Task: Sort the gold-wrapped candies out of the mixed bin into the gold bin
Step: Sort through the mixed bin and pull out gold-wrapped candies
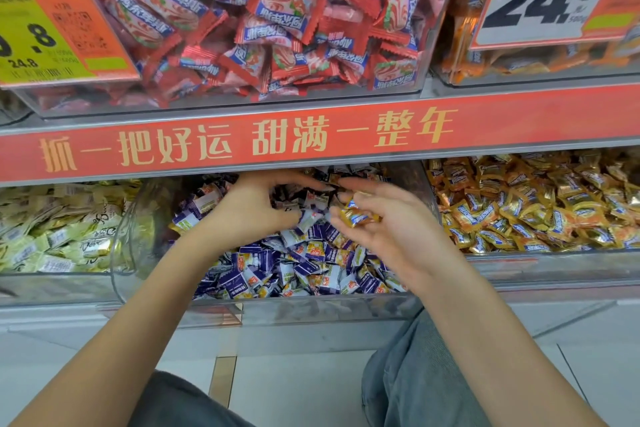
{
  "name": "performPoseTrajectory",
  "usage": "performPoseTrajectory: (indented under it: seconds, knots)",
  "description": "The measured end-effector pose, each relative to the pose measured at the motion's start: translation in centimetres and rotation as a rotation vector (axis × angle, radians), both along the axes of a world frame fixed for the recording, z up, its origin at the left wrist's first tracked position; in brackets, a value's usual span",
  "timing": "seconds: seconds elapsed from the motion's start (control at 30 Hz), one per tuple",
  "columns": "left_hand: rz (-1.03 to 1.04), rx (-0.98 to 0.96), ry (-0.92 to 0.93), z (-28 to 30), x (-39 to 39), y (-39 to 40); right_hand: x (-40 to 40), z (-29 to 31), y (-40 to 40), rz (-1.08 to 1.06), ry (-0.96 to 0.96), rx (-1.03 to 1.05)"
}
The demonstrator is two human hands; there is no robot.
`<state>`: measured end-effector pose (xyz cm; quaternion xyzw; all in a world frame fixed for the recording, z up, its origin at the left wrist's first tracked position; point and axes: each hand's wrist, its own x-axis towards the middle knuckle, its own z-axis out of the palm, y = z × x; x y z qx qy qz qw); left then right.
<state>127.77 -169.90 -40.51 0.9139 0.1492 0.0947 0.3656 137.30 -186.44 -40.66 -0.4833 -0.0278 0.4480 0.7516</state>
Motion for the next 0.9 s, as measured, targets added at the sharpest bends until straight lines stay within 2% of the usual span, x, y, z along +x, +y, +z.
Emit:
performPoseTrajectory:
  seconds: [0.07,0.17,0.23,0.3,0.4,0.57,0.77,0.9]
  knots:
    - [-0.084,0.035,-0.01,-0.3,0.7,-0.9,0.1,1.2,-0.7,-0.008,-0.306,-0.081]
    - [-0.323,0.163,0.172,-2.5,2.4,-1.6,1.1,2.4,-1.8,-0.013,-0.52,-0.133]
    - [-0.466,0.362,0.327,-4.4,3.4,-1.8,1.4,2.5,-2.4,0.006,-0.561,-0.168]
    - [-0.525,0.562,0.43,-5.4,4.2,-1.8,1.6,2.4,-2.8,0.006,-0.559,-0.205]
    - [-0.536,0.669,0.512,-5.5,4.8,-1.7,1.5,2.4,-3.1,0.014,-0.521,-0.182]
    - [-0.497,0.424,0.432,-5.6,5.0,-1.5,1.4,2.4,-3.5,0.072,-0.454,-0.129]
    - [-0.298,0.119,0.308,-3.5,3.3,-0.4,1.8,2.3,-4.0,0.06,-0.379,-0.081]
    - [-0.188,0.014,0.24,-2.0,2.3,0.6,1.8,2.3,-3.9,0.063,-0.35,-0.067]
